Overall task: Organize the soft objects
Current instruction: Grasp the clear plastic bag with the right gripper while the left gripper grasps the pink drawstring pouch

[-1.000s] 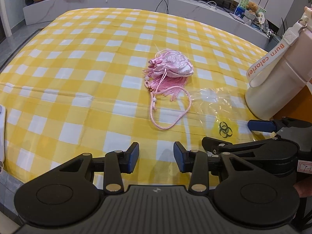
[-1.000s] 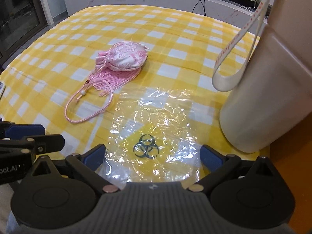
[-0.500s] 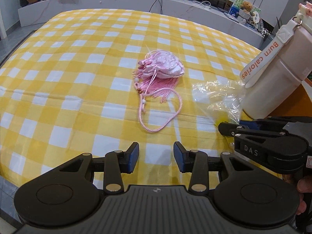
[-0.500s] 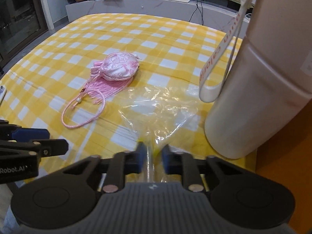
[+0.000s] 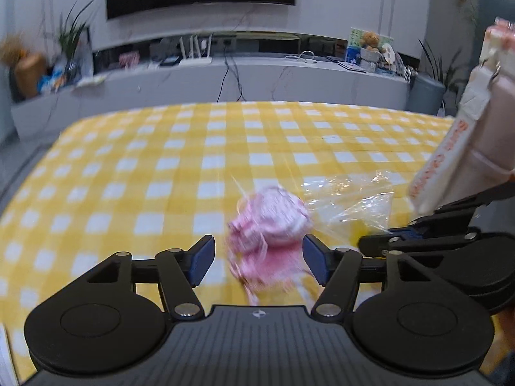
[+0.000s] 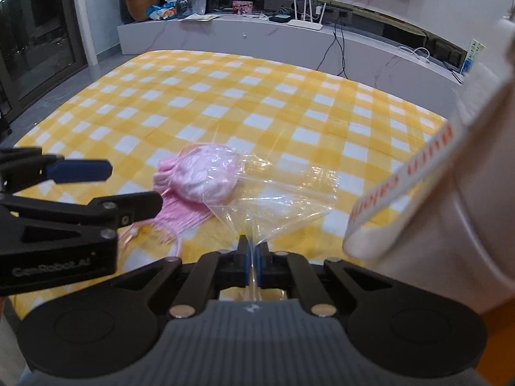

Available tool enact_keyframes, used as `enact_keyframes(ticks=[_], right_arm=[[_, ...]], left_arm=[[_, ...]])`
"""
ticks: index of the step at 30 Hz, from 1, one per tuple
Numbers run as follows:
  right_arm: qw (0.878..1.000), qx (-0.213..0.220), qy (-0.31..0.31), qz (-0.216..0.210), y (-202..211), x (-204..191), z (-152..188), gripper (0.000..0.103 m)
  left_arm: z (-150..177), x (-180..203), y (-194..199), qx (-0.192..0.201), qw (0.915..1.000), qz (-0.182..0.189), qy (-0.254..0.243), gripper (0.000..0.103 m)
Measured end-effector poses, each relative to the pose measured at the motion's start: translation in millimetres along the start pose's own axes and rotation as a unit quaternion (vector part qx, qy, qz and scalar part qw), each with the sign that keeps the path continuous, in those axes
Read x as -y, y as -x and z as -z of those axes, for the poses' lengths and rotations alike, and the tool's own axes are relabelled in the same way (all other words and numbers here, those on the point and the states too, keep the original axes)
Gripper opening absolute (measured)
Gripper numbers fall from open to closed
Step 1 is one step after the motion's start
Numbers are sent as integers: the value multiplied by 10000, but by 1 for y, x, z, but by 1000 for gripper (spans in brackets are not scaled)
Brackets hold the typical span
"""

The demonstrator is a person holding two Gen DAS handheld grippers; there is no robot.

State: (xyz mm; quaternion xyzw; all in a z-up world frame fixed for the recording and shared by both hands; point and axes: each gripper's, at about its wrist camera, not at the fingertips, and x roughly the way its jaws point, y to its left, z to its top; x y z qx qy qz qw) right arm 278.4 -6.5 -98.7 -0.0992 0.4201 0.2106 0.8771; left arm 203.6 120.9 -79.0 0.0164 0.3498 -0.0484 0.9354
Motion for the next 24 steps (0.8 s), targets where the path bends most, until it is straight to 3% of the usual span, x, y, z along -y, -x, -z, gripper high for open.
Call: enact_keyframes(ticks=[6, 9, 14, 19, 24], right_arm=[[9998, -177, -83, -58, -19, 1, -4, 1], [9995, -253, -130, -103, -25, 1, -4, 1], [9995, -263, -99, -145, -26, 0, -3, 1], [9994, -285, -81, -184, -27, 2, -4, 1], [9995, -280, -32, -173, -27, 1, -4, 1]], left_arm=[[-2, 2, -36, -218, 9947, 246, -969, 74], [-3, 4, -47, -366, 9874, 436, -1478, 74], [-2, 13, -61, -366, 9713, 340, -2324, 77], [-8, 18, -72, -348, 9680, 644, -2401, 76], [-12, 18, -75, -434, 9743, 717, -2090, 57]])
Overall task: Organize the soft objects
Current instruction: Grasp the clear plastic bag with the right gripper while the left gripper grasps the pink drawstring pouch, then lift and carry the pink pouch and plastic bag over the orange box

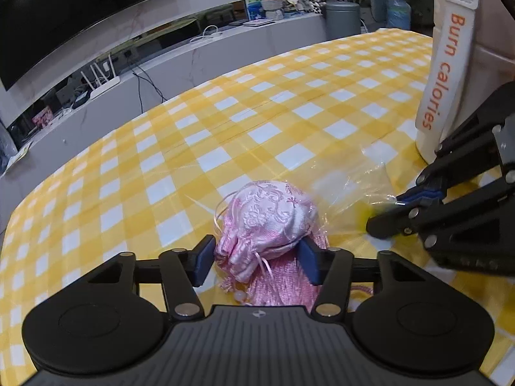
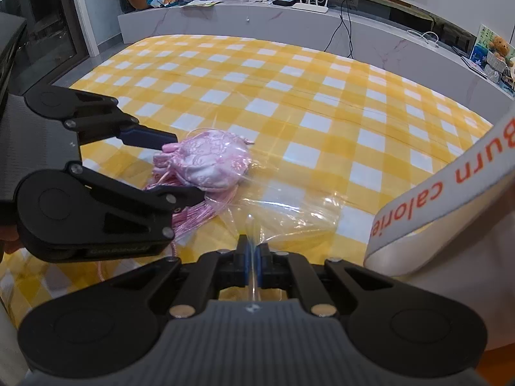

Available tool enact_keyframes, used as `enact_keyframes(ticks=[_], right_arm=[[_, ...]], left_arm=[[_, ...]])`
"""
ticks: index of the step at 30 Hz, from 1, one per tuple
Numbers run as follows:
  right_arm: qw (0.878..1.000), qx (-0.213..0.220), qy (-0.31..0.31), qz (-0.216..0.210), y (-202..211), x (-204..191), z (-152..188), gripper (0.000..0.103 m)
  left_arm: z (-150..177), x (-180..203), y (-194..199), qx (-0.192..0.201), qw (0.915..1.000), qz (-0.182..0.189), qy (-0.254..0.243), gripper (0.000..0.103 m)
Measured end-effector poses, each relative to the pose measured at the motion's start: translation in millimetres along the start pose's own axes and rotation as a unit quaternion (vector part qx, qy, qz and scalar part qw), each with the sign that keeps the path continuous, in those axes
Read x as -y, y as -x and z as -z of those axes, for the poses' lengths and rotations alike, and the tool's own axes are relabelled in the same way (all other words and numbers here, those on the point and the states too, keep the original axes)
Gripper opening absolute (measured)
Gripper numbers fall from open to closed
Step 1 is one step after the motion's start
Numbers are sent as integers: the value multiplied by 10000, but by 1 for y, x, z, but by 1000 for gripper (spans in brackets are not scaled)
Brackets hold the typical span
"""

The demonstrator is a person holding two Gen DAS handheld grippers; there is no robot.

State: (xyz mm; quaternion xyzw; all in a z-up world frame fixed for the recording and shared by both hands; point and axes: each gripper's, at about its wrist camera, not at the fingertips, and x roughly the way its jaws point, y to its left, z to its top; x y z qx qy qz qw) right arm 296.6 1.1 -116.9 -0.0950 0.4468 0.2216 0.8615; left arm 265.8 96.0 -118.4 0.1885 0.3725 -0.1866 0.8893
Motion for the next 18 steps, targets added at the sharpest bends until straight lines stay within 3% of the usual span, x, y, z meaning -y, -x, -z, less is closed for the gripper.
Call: enact_keyframes(ticks=[7, 18], right_arm=[[10000, -19, 58, 0, -1, -1, 0, 1], [9992, 229, 289, -138, 37, -14, 7, 1]], left_arm=[[1, 18, 11, -152, 9986, -500, 57, 39], [17, 24, 72, -82, 9837, -981, 1507, 35]])
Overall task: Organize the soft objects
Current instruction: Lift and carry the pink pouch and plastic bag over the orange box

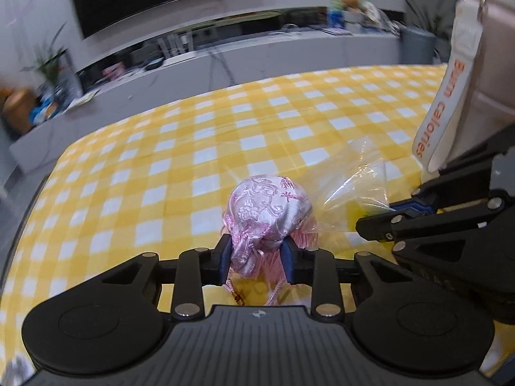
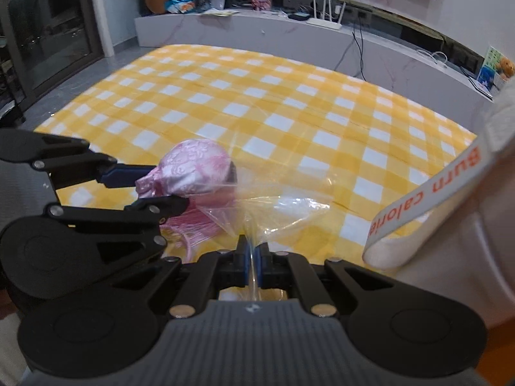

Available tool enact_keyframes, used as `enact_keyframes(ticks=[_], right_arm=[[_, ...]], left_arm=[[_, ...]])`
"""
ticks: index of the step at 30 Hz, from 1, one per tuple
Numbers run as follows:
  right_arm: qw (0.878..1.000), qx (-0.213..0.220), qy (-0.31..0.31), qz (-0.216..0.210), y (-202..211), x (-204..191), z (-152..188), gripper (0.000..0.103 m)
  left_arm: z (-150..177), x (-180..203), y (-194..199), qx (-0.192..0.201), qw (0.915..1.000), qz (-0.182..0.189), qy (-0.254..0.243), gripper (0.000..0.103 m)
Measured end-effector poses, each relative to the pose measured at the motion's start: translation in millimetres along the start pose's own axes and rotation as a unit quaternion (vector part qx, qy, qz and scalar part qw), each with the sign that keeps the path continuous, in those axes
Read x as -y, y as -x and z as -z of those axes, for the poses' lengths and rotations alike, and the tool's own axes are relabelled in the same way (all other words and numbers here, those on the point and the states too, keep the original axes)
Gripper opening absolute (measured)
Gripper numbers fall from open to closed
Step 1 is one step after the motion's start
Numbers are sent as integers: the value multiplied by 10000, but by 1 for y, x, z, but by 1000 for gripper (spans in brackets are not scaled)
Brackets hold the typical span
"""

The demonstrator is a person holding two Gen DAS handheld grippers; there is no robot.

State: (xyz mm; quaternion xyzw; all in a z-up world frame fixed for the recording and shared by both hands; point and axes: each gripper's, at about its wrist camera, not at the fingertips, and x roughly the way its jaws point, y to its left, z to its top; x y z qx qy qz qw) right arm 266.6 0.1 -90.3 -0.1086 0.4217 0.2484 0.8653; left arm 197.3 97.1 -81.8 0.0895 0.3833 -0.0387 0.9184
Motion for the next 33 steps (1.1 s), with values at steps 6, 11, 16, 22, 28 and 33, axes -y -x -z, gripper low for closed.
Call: enact_keyframes(ticks=[6, 11, 16, 22, 28, 33], right_arm=[[9993, 250, 34, -277, 47, -7, 16, 1], [9978, 529, -12, -390, 91, -6, 31, 1], [9958, 832, -38, -388, 132, 0, 49, 1], [9953, 850, -236, -402, 155, 11, 69, 1], [9967, 744, -94, -294, 167, 17, 84, 1], [9946, 1027, 16, -175, 198, 28, 86, 1]], left_arm=[[9, 3, 49, 171, 9989, -170, 396, 35], [12, 8, 87, 278, 9958, -120, 860, 35], [8, 22, 116, 556, 9946, -133, 861, 35], [34, 36, 128, 538, 9920, -97, 1136, 36], [54, 58, 149, 465, 9884, 176, 1435, 35], [32, 64, 164, 737, 9884, 373, 1273, 36]])
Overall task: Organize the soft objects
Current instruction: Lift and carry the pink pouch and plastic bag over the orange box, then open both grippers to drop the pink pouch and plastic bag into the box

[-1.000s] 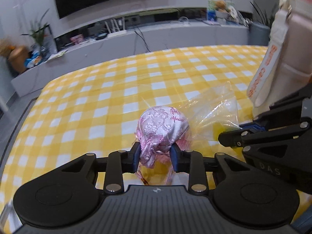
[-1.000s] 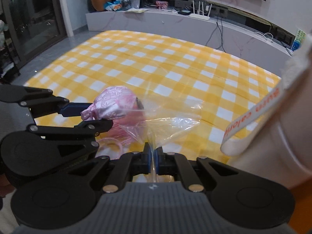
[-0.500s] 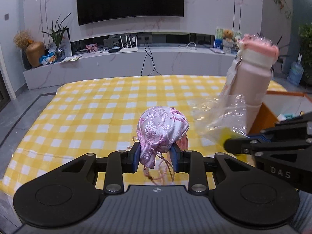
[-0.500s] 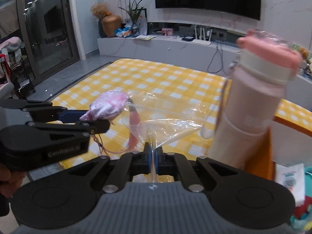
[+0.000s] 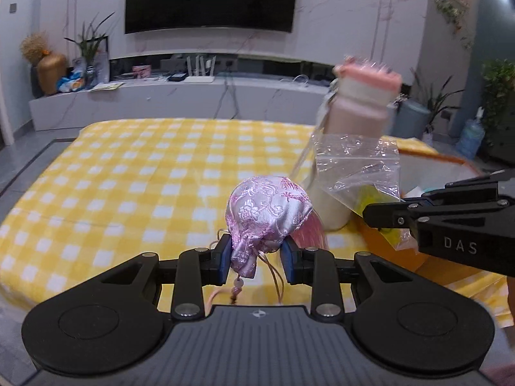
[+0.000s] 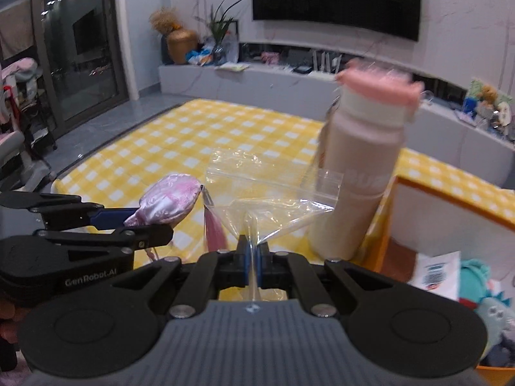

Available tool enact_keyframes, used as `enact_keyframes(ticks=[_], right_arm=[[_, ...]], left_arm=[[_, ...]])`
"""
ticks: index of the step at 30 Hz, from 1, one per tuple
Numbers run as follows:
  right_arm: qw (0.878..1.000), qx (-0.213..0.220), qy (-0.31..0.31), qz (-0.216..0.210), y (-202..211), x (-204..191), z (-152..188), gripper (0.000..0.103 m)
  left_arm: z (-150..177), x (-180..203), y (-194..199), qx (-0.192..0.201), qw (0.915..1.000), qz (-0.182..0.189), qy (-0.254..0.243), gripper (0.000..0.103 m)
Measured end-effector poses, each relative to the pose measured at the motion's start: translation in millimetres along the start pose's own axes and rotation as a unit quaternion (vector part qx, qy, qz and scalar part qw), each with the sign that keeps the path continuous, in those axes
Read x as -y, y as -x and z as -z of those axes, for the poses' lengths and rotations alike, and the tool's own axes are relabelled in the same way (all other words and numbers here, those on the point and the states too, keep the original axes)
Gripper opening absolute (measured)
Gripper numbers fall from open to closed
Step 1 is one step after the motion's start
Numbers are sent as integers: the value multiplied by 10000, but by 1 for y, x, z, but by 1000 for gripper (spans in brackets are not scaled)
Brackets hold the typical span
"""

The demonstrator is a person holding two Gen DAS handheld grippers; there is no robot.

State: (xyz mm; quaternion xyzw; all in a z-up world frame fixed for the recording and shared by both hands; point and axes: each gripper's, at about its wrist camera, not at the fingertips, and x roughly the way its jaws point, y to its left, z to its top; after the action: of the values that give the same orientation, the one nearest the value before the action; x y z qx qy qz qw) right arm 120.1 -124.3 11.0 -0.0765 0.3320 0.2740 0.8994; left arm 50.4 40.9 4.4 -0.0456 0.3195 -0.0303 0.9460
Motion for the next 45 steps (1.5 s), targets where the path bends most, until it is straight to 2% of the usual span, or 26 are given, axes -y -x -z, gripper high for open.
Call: enact_keyframes(ticks=[8, 16, 21, 27, 31, 34, 38, 45], right_arm=[[9981, 344, -334, 389, 40, 29, 0, 1], [9911, 517, -786, 946, 67, 67, 14, 1], [9813, 588, -1357, 1230, 81, 103, 20, 1], [9658, 523, -2088, 1443, 92, 158, 31, 1], [9591, 397, -2305, 1595, 87, 190, 36, 1], [9551, 250, -2319, 1828, 77, 213, 38, 1], [9581, -217, -1969, 2070, 53, 241, 48, 2], [9598, -845, -1759, 2019, 9, 273, 57, 3]], left_arm=[[-19, 29, 4, 124, 9985, 491, -216, 36], [-34, 71, 1, 231, 9921, 1046, -652, 36], [-43, 103, -8, 226, 9850, 1413, -963, 36], [-57, 143, -36, 106, 9748, 1769, -1355, 36], [-65, 171, -61, -2, 9708, 1784, -1606, 36], [-66, 189, -84, -175, 9695, 1551, -1890, 36], [-59, 203, -116, -628, 9661, 1204, -2197, 36], [-41, 210, -155, -1357, 9549, 758, -2529, 36]])
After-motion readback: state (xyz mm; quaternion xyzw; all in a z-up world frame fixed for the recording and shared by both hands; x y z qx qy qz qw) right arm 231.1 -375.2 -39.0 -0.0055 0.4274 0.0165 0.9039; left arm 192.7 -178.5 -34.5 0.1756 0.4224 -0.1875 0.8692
